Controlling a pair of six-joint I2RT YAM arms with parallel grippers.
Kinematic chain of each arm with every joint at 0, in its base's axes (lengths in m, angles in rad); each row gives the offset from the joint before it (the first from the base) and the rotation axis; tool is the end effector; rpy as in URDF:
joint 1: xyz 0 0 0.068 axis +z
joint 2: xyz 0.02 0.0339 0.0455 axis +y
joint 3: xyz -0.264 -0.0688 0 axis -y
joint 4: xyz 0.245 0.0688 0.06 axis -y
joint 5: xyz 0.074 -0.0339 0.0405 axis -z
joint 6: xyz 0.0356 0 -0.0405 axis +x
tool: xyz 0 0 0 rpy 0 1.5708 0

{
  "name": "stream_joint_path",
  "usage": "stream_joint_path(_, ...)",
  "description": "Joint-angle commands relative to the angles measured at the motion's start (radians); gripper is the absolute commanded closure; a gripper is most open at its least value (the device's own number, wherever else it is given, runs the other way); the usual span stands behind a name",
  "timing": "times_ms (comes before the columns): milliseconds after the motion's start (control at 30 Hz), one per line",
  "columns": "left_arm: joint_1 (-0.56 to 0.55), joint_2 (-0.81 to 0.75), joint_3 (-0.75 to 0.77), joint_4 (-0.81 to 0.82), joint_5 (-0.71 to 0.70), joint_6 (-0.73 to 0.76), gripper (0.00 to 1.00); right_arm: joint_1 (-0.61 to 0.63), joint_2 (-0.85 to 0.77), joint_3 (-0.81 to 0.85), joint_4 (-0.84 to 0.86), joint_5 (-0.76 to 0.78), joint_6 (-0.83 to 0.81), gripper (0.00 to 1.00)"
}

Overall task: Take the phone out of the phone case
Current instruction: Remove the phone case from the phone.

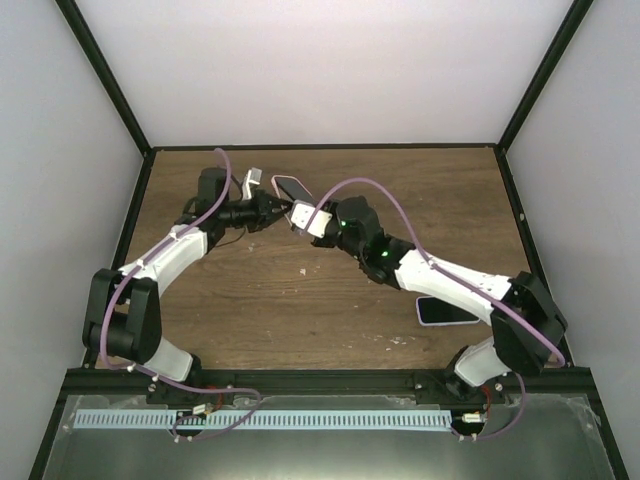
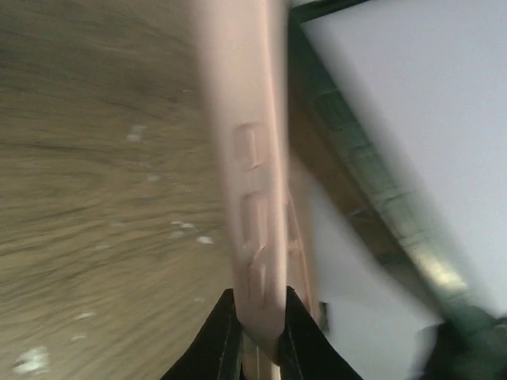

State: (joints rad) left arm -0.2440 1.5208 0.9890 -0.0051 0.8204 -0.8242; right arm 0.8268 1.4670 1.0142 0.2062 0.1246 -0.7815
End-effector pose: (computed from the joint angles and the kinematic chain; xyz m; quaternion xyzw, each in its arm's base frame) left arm 0.3167 -0.1057 0.2544 -0.0392 0.8203 -0.5291 0.2136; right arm 0.2371 0.2510 0.2962 -0.5404 0.5737 -0.0352 0.6145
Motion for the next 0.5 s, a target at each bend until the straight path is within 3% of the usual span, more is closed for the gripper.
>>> stream_joint_path(0,0.036,0.035,-0.034,-0.146,-0.124,0.18,1.0,-0.086,-0.147,0.077,0.132,0.125,0.088,0.99)
stream_joint_path(333,0.036,0.065,-0.014,-0.188,-0.102,0.279,1.0,-0.168,-0.2,0.052,0.02,0.098,0.158,0.99)
stream_joint_path(467,0.024,0.136,0.001,-0.2,-0.024,0.306,1.0,-0.207,-0.228,0.022,-0.014,0.076,0.166,0.99)
